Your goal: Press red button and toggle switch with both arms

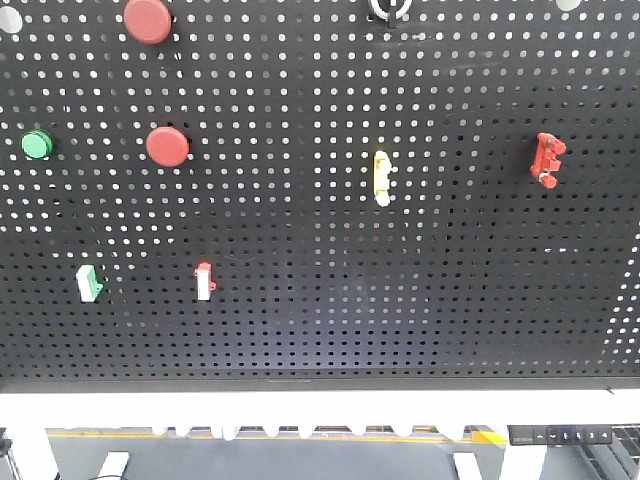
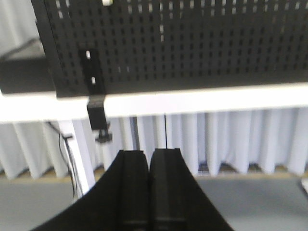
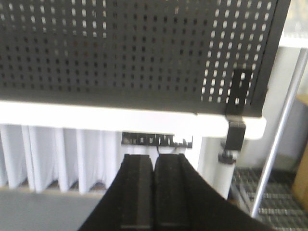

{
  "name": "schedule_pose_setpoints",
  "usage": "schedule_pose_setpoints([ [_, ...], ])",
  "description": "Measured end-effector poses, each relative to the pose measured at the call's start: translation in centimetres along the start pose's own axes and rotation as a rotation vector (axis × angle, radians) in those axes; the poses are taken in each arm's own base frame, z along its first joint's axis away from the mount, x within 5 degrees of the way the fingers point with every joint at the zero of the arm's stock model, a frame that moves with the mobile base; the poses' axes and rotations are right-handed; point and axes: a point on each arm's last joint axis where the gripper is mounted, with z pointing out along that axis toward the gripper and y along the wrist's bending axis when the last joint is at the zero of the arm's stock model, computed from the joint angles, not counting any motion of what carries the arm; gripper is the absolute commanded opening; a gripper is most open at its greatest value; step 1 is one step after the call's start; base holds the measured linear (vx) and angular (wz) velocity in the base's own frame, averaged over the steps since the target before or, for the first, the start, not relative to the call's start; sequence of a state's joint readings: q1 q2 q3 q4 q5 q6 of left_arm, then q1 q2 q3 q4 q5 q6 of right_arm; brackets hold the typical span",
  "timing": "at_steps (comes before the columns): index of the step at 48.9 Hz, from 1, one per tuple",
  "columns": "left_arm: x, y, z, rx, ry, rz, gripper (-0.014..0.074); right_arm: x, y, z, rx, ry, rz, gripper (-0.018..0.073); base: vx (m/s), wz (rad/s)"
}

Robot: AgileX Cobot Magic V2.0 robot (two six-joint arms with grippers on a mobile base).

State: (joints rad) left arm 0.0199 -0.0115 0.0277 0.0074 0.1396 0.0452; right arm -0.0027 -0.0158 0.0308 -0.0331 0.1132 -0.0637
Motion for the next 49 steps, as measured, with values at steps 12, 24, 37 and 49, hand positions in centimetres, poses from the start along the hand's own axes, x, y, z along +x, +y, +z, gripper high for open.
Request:
schedule_pose_setpoints([
  [12, -2.2, 0.1, -0.3, -0.009, -0.244, -0.014, 0.0002, -2.1, -0.1, -0.3, 0.015, -0.236, 0.006, 0.0, 0.0, 0.0],
  [24, -7.9, 0.3, -2.0, 0.003, -0.471, -0.075, 0.0002, -6.5, -0.7, -1.5, 0.016, -0.417, 0.131, 0.0, 0.0, 0.0],
  [37, -20.6, 1.0, -3.1, -0.032, -0.553, 0.063, 0.0002, -17.8, -1.7, -1.5, 0.003, -0.46, 0.185, 0.0, 0.0, 0.0],
  [49, -27.0, 1.3, 1.7, -0.029, -0.51, 0.069, 0.0002, -24.2, -2.3, 3.7, 0.002, -0.41, 0.188, 0.0, 0.0, 0.0],
])
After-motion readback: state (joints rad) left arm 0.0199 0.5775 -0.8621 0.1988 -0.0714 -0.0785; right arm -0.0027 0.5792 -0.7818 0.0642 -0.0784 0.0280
